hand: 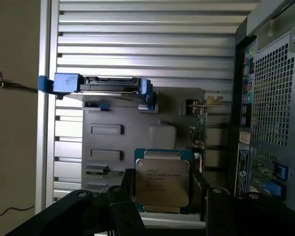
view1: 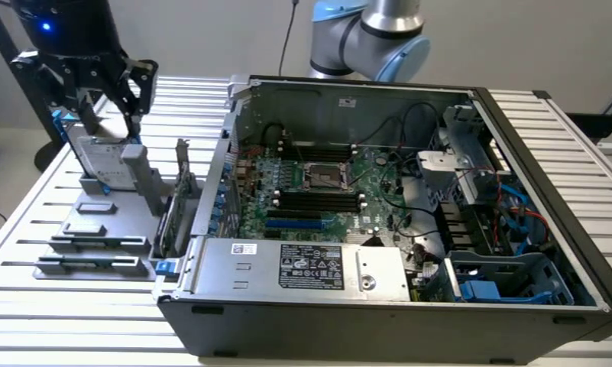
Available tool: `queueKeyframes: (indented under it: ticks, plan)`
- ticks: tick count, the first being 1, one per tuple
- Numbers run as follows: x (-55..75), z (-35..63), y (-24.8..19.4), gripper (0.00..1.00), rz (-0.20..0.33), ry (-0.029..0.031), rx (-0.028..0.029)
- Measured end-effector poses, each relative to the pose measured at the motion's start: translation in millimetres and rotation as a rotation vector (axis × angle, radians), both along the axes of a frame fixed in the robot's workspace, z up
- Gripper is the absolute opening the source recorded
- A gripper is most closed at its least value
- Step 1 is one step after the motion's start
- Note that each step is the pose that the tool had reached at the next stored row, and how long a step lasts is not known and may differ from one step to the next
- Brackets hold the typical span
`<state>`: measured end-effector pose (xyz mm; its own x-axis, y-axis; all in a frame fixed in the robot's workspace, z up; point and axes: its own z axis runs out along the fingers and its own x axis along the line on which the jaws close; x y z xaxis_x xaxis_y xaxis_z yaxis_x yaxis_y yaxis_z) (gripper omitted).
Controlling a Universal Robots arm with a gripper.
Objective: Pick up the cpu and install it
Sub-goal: 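Pick up the cpu and move it towards the insertion slot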
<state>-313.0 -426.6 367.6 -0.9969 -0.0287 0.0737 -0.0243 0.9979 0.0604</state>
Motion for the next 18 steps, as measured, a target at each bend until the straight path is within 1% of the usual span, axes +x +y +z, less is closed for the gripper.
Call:
queueKeyframes:
  ticks: [9, 18]
  plan:
    - [41.0, 3.3, 0.4, 0.55, 0.000, 0.0000, 0.0000]
    - [81.7, 9.1, 1.0, 0.55, 0.000, 0.0002, 0.0002]
